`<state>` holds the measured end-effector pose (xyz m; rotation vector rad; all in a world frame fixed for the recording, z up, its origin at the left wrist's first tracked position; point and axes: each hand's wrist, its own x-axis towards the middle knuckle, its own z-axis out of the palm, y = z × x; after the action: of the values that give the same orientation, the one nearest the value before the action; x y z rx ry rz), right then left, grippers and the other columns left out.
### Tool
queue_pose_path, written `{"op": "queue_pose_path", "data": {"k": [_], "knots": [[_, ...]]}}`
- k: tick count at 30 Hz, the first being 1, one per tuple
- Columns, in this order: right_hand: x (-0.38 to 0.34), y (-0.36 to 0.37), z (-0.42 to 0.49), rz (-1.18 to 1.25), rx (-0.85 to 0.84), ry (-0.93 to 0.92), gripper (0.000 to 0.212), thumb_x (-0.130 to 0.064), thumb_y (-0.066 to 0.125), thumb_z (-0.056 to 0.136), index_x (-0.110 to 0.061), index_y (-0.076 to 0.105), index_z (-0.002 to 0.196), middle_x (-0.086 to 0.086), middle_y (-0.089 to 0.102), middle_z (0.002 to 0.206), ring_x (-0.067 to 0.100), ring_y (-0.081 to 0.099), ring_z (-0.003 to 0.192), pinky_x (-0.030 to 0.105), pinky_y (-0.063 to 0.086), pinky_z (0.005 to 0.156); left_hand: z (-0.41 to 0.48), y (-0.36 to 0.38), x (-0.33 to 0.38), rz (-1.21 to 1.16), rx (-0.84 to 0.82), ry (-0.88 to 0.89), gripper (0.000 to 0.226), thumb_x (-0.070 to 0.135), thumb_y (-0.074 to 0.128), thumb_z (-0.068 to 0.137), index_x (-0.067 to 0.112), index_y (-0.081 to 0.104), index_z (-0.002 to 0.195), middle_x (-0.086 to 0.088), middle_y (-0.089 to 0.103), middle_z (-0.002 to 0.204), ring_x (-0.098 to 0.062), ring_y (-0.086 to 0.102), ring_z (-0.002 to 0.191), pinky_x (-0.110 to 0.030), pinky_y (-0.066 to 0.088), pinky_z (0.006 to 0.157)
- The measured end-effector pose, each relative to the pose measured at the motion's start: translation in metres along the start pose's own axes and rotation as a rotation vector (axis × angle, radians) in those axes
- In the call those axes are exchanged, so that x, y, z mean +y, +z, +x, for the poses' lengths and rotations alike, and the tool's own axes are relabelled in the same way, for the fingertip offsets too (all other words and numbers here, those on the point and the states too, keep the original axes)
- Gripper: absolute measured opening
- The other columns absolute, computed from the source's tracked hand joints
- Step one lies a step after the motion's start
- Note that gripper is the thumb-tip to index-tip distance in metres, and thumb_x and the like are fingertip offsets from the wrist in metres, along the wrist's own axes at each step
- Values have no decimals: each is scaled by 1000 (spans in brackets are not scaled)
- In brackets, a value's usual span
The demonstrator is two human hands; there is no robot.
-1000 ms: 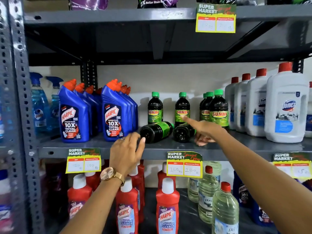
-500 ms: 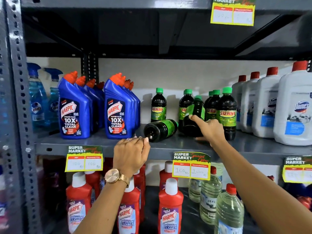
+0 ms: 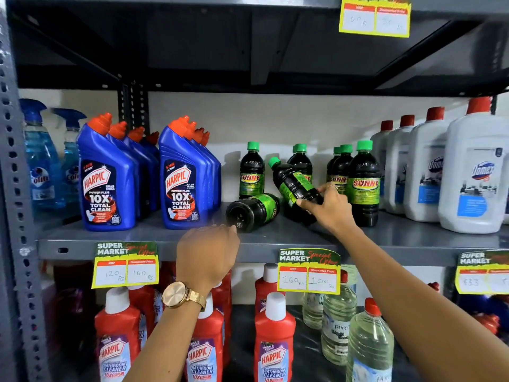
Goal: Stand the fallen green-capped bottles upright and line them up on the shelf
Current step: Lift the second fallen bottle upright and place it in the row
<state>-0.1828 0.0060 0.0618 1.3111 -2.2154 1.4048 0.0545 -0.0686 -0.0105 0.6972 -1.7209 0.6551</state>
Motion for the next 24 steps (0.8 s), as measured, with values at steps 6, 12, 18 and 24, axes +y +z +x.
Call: {"op": "queue_pose_path", "data": {"k": [6,12,18,24], "knots": [[6,-6,2,147,-62,132,67,-43,71,82,-3,47,131,19,61,127,37,59,113,48,48,97,-1,1,-1,10,27,5,43,24,43,92,11,70,61,-1,68,56,-21,62,50,-29,46,53],[10,-6,3,145,-159,203,61,-34,70,85,4,43,126,20,55,128,33,56,113,36,46,84,0,1,0,7,24,-1,44,25,41,92,12,68,59,0,66,54,-21,60,48,-28,44,52],[6,-2,2,163,-172,229,72,-33,77,79,4,41,129,18,55,124,32,57,108,35,46,81,1,-2,1,6,7,-4,44,24,41,92,12,62,55,0,61,49,-22,55,44,-29,42,50],[13,-5,6,310,-109,246,60,-18,80,71,3,52,120,15,63,110,27,55,90,29,42,65,1,-5,2,0,-36,-15,46,25,40,93,12,63,56,1,62,50,-21,56,46,-30,43,51]]}}
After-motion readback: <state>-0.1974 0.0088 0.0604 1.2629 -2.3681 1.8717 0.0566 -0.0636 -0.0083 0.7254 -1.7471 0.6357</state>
